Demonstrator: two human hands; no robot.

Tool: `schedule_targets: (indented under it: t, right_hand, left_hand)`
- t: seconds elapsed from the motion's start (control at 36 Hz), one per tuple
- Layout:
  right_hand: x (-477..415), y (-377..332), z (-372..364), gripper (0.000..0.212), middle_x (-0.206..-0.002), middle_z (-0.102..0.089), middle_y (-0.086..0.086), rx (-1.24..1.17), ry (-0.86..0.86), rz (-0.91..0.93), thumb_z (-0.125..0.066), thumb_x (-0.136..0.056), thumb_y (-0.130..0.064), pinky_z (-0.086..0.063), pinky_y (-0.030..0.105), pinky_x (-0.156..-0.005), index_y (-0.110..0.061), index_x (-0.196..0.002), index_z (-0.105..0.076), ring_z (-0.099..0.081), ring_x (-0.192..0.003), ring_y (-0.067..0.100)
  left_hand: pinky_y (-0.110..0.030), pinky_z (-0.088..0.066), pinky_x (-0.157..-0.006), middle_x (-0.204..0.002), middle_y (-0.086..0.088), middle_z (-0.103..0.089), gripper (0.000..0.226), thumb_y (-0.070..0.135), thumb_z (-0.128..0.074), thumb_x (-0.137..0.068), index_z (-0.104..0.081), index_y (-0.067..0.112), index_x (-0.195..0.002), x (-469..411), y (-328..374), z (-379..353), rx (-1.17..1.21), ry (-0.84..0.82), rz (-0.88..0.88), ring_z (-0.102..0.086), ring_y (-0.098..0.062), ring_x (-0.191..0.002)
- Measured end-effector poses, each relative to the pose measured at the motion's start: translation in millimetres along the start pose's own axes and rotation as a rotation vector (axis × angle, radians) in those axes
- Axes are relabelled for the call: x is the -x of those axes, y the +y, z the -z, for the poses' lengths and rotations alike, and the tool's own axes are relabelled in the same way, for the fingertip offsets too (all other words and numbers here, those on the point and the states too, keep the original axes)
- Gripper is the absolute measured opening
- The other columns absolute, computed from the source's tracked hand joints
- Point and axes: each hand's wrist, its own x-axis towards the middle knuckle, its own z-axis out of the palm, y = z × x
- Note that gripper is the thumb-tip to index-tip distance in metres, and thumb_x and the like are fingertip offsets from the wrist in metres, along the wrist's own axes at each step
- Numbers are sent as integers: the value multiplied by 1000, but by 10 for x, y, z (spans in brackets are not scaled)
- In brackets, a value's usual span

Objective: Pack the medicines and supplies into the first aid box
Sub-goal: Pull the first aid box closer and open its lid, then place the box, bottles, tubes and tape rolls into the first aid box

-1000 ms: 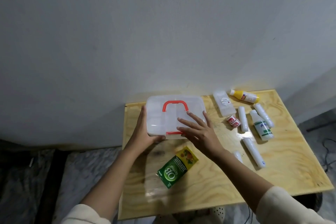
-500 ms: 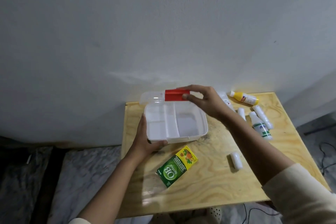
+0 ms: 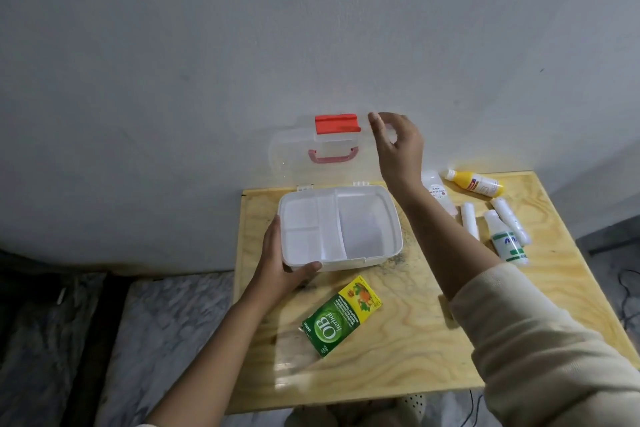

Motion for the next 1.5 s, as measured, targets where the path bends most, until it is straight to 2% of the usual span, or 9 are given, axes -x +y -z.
schedule_targets:
  t: [0.17, 0.28, 0.44, 0.81, 0.97, 1.17, 1.33, 1.42, 1.5]
  right_hand:
    - [9, 85, 18, 29, -111, -51, 12, -160, -3, 30, -45, -94, -28, -40, 5, -80, -8, -111, -58, -51, -94, 3]
    - [-8, 188, 73, 25, -99, -55, 11, -120, 19, 113, -52, -91, -25, -47, 20, -78, -7, -97, -67, -53, -90, -1]
    - [-31, 164, 114, 16, -98, -63, -4, -108, 96, 58, -61, -88, -21, -55, 40, -75, -14, -96, -72, -60, -91, 8]
    - [191, 180, 208, 30, -119, -58, 6, -85, 89, -81, -57, -90, -25, -53, 33, -87, -14, -119, -58, -53, -103, 10]
    - [1000, 443, 374, 22, -108, -57, 4, 30, 77, -82, -57, -89, -18, -52, 33, -84, -13, -110, -58, -54, -100, 13]
    - [2032, 875, 562, 18, -100, -55, -3, 92, -266, 29, -64, -83, -20, -48, 23, -74, -15, -100, -60, -55, -90, 11]
    - [2161, 1017, 486, 64, -142, -41, -5, 188, -704, 128, -65, -78, -44, -31, 32, -112, -24, -135, -42, -33, -135, 13]
    - [2060, 1035, 413, 85, -153, -25, -8, 287, -854, 169, -68, -72, -49, -16, 35, -117, -28, -143, -26, -12, -145, 15]
    - [2009, 1043, 388, 84, -151, -32, 3, 318, -903, 192, -76, -70, -34, -22, 35, -116, -22, -141, -33, -20, -143, 21]
  left_hand:
    - [-1, -29, -93, -148, 15, -25, 114, 60, -77, -62, -11, 34, -151, 31, 27, 40, 38, -13, -2, -31, 12, -127]
    - [-10, -29, -98, -152, 10, -22, 111, 47, -79, -68, -9, 30, -152, 34, 11, 31, 17, -7, -11, -27, 0, -134]
    - [7, -29, -88, -147, 12, -27, 107, 40, -81, -68, -15, 27, -151, 25, 36, 24, 39, -2, -13, -28, 24, -121]
    - [3, -23, -93, -142, 19, -20, 105, 28, -79, -75, -4, 37, -147, 82, 65, -15, 27, 17, 26, -22, 8, -128]
    - [2, -22, -90, -140, 20, -16, 106, 25, -78, -76, -3, 29, -152, 86, 58, -28, 25, 10, 21, -20, 5, -128]
    - [-22, -21, -109, -157, 4, -16, 107, 27, -79, -75, -6, 24, -154, 63, 45, -35, 20, 8, -2, -18, -4, -140]
    - [-16, -17, -106, -146, 18, -12, 105, 26, -78, -76, -6, 23, -153, 61, 46, -49, -1, 39, -6, -12, 6, -132]
    - [-18, -17, -106, -157, 7, -11, 105, 26, -77, -77, -5, 22, -153, 71, 57, -50, -11, 31, -3, -10, 4, -132]
    - [-16, -16, -106, -157, 8, -11, 105, 27, -78, -77, -5, 23, -153, 78, 55, -55, 3, 32, 9, -10, 5, -133]
